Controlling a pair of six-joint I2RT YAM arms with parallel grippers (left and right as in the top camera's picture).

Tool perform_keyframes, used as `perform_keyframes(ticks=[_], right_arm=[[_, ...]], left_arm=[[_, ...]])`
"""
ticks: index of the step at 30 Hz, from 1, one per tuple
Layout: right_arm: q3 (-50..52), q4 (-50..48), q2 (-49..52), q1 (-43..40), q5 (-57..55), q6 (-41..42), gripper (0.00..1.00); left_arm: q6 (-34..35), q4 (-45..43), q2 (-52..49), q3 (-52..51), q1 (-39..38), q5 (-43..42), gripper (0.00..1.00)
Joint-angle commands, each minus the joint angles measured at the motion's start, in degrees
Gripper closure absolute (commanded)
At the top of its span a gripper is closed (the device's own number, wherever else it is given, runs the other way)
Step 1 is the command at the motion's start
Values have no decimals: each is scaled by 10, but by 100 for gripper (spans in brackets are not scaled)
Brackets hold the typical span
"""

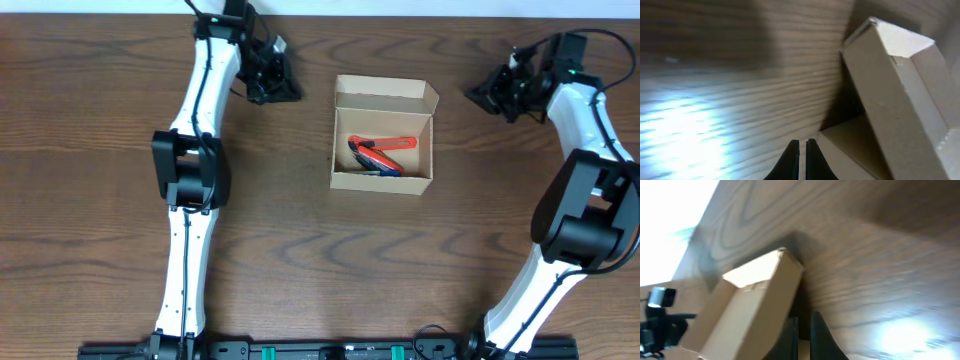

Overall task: Pack container
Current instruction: 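Grasp the lid's side edges with the left and right grippers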

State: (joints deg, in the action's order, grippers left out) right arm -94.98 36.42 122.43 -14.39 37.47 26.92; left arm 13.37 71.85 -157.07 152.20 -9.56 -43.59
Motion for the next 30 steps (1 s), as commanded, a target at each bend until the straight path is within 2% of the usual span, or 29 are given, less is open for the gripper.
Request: perform_keyframes(ticks=[1, 12, 30], right_arm=[[20, -23, -2, 9, 32, 60, 98], [114, -119, -1, 8, 89, 113, 98], [120, -165, 31, 43, 117, 157, 99]], left_arm=[[17, 1, 11, 5, -5, -21, 94], [18, 4, 11, 5, -6, -41, 94], [21, 5, 11, 5, -7, -59, 94]])
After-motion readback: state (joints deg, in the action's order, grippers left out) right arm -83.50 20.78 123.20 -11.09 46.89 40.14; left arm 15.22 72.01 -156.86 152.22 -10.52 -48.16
